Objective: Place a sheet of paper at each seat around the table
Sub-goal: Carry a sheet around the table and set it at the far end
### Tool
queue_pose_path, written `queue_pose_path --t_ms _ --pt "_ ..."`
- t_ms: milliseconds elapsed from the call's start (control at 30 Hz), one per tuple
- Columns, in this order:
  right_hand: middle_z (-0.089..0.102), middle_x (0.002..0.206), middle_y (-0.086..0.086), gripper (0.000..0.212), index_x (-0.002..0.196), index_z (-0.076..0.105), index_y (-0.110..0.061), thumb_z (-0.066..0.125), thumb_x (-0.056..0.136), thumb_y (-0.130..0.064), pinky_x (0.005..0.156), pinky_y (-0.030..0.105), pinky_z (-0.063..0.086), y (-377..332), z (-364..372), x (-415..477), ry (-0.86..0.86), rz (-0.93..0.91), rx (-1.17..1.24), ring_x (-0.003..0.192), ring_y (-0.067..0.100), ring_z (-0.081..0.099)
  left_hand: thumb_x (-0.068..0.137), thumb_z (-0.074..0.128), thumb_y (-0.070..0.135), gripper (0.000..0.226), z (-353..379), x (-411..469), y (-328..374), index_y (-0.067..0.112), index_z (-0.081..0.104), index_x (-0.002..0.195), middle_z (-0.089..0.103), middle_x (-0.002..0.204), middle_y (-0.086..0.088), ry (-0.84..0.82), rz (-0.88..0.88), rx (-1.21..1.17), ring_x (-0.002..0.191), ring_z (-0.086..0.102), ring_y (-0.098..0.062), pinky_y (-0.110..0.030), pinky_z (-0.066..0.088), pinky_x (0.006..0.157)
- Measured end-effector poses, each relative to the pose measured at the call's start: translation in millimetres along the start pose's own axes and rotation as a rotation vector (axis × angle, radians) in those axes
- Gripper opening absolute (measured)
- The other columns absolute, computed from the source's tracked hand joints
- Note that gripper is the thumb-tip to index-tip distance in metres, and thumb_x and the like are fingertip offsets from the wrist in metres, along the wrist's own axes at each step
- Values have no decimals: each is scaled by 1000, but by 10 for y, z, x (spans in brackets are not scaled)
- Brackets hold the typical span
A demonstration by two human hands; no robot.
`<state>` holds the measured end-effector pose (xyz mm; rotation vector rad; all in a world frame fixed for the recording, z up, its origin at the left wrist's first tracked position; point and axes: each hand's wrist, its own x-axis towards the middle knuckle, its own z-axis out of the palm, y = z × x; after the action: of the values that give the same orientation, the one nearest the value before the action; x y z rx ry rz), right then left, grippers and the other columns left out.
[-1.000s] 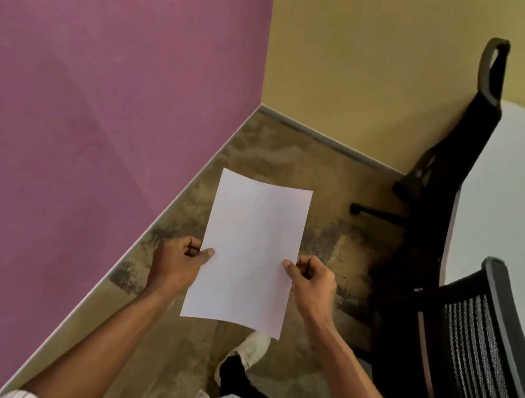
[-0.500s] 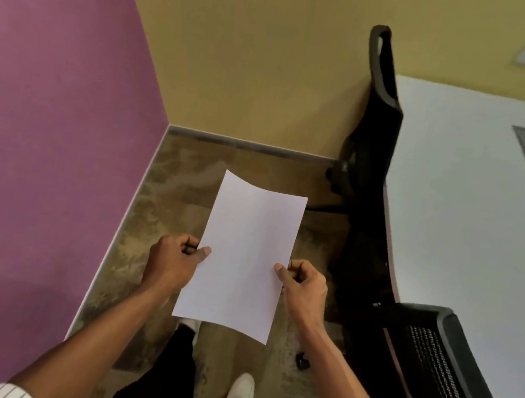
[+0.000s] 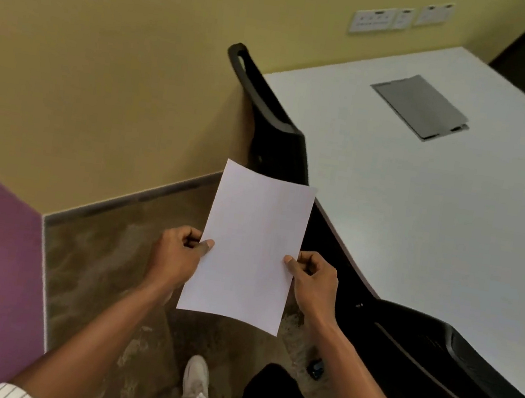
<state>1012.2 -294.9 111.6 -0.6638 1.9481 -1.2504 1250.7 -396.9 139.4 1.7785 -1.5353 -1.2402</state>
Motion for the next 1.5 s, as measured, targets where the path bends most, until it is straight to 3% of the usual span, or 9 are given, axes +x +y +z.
queue_pose_path --t_ms 200,433,667,800,933,1067,1233,1500 --pt "83 99 -2 6 98 80 -24 81 97 -30 88 44 67 -311 -139 440 143 20 146 95 20 81 98 80 32 10 165 590 689 24 78 92 80 96 5 -130 124 -39 85 78 -17 -34 63 70" --pt "84 97 -4 4 94 79 -22 82 96 -24 84 38 67 -700 -592 1302 301 -44 209 93 19 81 96 83 34 10 699 1329 1721 26 81 89 83 87 14 -223 261 -76 74 80 -4 -17 58 56" --pt "82 95 9 10 91 77 -14 82 96 -21 83 49 69 -1083 -864 2300 358 -50 278 94 35 78 95 83 34 13 1125 2088 2597 23 81 91 82 88 10 -208 347 -72 74 80 -7 -25 63 62" --pt "82 95 10 12 94 77 -11 82 95 -22 78 42 68 -1287 -820 2859 327 -42 290 92 33 79 96 83 35 13 1314 2601 2922 22 80 94 81 91 6 -185 321 -29 78 79 -15 -31 64 67" --pt "81 100 17 16 98 76 -8 83 95 -22 76 40 68 -1432 -698 3342 327 -16 285 88 33 77 95 83 36 14 1422 3113 3157 22 80 92 79 89 6 -177 323 23 77 76 -10 -21 54 59" --pt "80 96 15 13 92 75 -13 84 94 -23 66 24 60 -1524 -556 3767 369 -1 285 74 13 72 94 84 34 18 1550 3684 3377 17 80 99 75 93 3 -225 342 65 82 70 -14 -26 54 67" --pt "82 97 12 16 97 76 -11 85 94 -25 72 33 66 -1637 -372 4188 480 31 292 81 17 76 92 87 32 23 1719 4378 3674 13 78 102 73 91 2 -331 403 136 78 66 -13 -26 50 66" --pt "79 83 -2 12 96 77 -16 86 92 -23 71 31 66 -1673 4 4639 626 126 347 75 10 76 90 88 24 18 2081 5290 3993 12 75 87 66 76 4 -516 484 335 68 60 -13 -25 45 62"
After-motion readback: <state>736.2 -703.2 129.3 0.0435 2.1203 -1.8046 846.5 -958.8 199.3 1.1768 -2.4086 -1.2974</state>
